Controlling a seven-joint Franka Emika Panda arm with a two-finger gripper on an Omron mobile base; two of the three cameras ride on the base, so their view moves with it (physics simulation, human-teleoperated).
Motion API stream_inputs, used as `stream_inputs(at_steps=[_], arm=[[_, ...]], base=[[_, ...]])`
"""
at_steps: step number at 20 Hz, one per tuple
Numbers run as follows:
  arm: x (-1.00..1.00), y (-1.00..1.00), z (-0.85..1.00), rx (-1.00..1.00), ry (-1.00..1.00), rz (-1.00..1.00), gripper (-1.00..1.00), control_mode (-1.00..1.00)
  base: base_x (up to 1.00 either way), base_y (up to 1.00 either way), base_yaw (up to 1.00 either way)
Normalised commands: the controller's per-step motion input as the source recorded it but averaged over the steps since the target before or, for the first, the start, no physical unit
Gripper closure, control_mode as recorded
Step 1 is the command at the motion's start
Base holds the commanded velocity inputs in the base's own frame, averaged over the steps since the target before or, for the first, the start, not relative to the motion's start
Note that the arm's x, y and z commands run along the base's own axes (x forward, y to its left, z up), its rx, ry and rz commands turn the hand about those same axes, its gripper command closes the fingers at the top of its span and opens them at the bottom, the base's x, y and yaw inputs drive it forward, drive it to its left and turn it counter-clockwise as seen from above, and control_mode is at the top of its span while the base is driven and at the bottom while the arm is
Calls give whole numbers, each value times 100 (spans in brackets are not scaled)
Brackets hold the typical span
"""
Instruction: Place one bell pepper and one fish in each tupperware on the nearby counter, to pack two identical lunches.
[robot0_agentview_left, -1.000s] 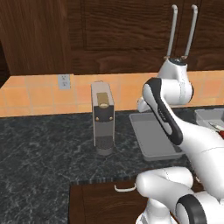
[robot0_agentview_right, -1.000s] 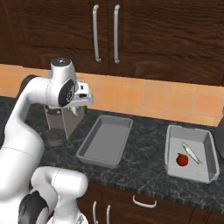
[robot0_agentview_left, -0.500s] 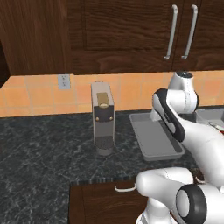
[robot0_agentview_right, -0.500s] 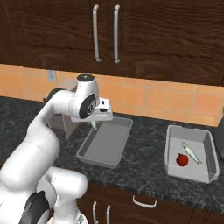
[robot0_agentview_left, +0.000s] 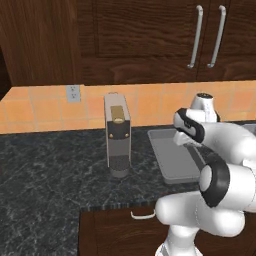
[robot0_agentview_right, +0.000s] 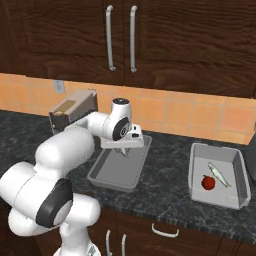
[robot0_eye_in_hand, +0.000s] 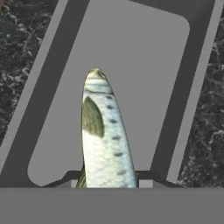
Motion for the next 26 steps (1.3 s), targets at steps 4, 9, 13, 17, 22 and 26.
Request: stream_inputs(at_steps=[4, 9, 13, 17, 22, 26], arm=[[56, -6, -51, 0, 8, 1, 100, -100], [34, -2, -82, 0, 1, 3, 100, -100], [37, 0, -64, 0, 0, 2, 100, -100], [37, 0, -9, 0, -11, 0, -100, -100], [18, 0, -2, 0, -22, 0, -100, -100], [-10, 0, 8, 0, -14, 0, -100, -100]], base=[[0, 0, 0], [0, 0, 0], [0, 0, 0], [0, 0, 0], [0, 0, 0], [0, 0, 0]])
